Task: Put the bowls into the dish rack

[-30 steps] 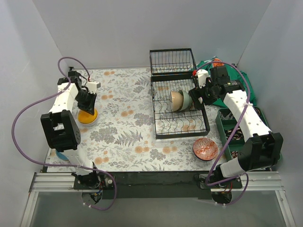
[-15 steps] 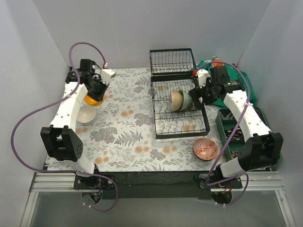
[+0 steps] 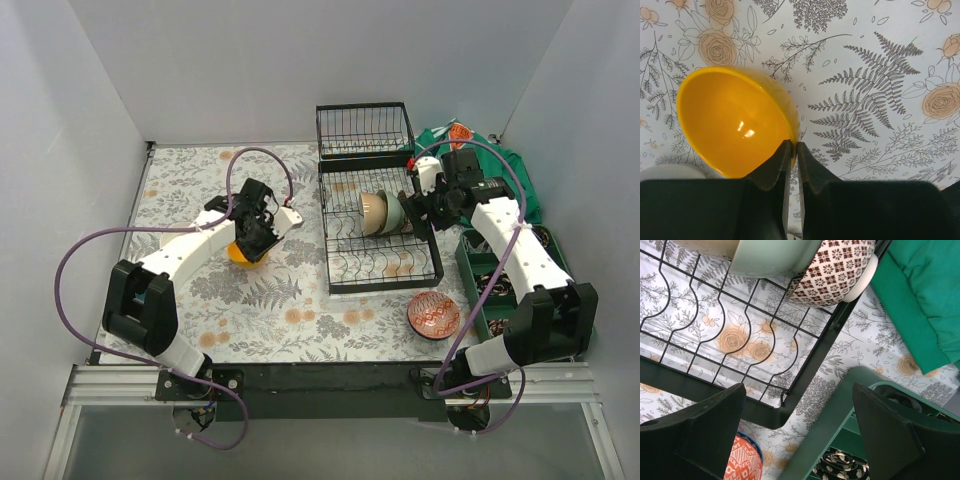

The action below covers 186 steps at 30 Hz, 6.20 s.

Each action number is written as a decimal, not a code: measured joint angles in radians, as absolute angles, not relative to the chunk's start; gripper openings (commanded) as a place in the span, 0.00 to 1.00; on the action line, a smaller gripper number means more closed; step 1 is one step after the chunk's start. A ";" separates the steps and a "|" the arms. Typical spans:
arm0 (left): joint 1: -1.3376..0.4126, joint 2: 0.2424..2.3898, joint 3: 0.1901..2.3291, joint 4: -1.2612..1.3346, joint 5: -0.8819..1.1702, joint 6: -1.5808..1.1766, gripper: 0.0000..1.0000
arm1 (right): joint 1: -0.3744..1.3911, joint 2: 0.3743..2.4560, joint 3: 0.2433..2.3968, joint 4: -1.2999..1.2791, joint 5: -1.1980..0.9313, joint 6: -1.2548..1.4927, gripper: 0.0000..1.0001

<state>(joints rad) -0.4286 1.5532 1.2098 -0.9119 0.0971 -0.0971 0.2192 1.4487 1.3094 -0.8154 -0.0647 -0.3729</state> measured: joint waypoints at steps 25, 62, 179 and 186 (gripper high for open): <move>-0.488 1.527 0.973 -0.672 -0.094 -0.072 0.00 | 0.219 1.419 1.293 -0.810 -0.053 -0.381 0.96; -0.482 1.707 1.093 0.524 0.760 -1.440 0.00 | 0.208 1.290 1.148 -0.822 0.112 -0.410 0.96; -0.453 2.122 1.422 0.198 0.931 -1.242 0.00 | 0.189 1.391 1.150 -0.824 0.099 -0.419 0.96; -0.427 2.119 1.290 0.487 0.970 -1.446 0.00 | 0.189 1.410 1.169 -0.839 0.105 -0.419 0.96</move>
